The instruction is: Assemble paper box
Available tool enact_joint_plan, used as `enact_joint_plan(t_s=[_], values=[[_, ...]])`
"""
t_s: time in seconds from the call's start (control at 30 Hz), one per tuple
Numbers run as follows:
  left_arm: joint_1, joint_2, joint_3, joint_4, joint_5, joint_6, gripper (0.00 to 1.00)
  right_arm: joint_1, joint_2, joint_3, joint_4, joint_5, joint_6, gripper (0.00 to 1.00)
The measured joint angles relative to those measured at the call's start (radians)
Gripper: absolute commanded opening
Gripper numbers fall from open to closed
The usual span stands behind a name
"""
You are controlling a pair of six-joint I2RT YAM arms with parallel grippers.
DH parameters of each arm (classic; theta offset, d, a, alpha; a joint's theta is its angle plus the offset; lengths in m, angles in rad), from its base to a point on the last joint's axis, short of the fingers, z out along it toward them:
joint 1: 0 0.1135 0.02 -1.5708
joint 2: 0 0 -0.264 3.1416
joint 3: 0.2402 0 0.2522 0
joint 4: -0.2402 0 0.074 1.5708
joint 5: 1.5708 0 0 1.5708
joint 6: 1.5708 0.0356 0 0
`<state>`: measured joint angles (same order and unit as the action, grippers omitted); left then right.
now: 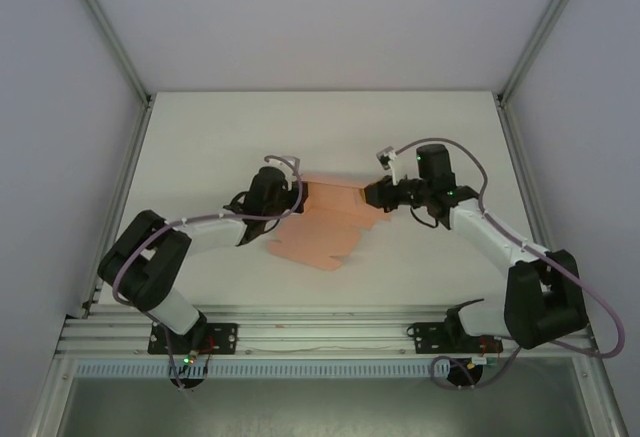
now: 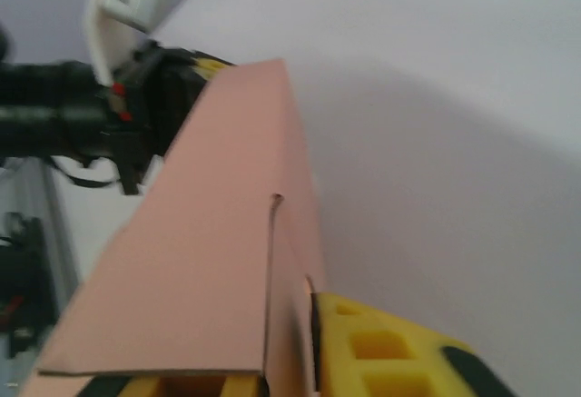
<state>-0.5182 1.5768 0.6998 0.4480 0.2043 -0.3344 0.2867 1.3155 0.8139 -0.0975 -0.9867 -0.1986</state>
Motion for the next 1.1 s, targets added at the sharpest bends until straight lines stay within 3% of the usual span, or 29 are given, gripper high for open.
enact_joint_plan(t_s=[0.1, 0.37, 0.43, 0.5, 0.53, 0.7, 0.8, 0.93, 1.1], values=[[0.021, -0.007, -0.034, 0.075, 0.056, -0.001, 0.0, -0.023, 0.005, -0.001, 0.038, -0.13, -0.008, 0.0], [0.054, -0.004, -0.039, 0.149, 0.174, -0.003, 0.0, -0.032, 0.012, 0.018, 0.014, -0.299, -0.065, 0.0], [0.056, -0.002, -0.034, 0.15, 0.183, -0.004, 0.0, -0.032, 0.012, 0.025, 0.0, -0.291, -0.066, 0.21], [0.056, -0.001, -0.032, 0.149, 0.179, -0.004, 0.0, -0.032, 0.01, 0.031, -0.016, -0.245, -0.063, 0.32], [0.056, -0.001, -0.028, 0.142, 0.169, -0.004, 0.0, -0.032, 0.004, 0.031, -0.026, -0.204, -0.055, 0.44], [0.057, -0.001, 0.003, 0.09, 0.092, -0.002, 0.0, -0.032, -0.063, 0.032, -0.075, 0.053, -0.028, 0.76], [0.061, -0.001, 0.005, 0.056, 0.053, 0.0, 0.0, -0.032, -0.119, 0.033, -0.087, 0.171, -0.014, 0.86], [0.061, -0.001, 0.006, 0.016, 0.015, 0.0, 0.0, -0.032, -0.179, 0.033, -0.066, 0.233, 0.016, 0.98], [0.061, -0.001, 0.024, -0.015, -0.008, 0.0, 0.0, -0.032, -0.179, 0.057, -0.027, 0.238, 0.031, 1.0]])
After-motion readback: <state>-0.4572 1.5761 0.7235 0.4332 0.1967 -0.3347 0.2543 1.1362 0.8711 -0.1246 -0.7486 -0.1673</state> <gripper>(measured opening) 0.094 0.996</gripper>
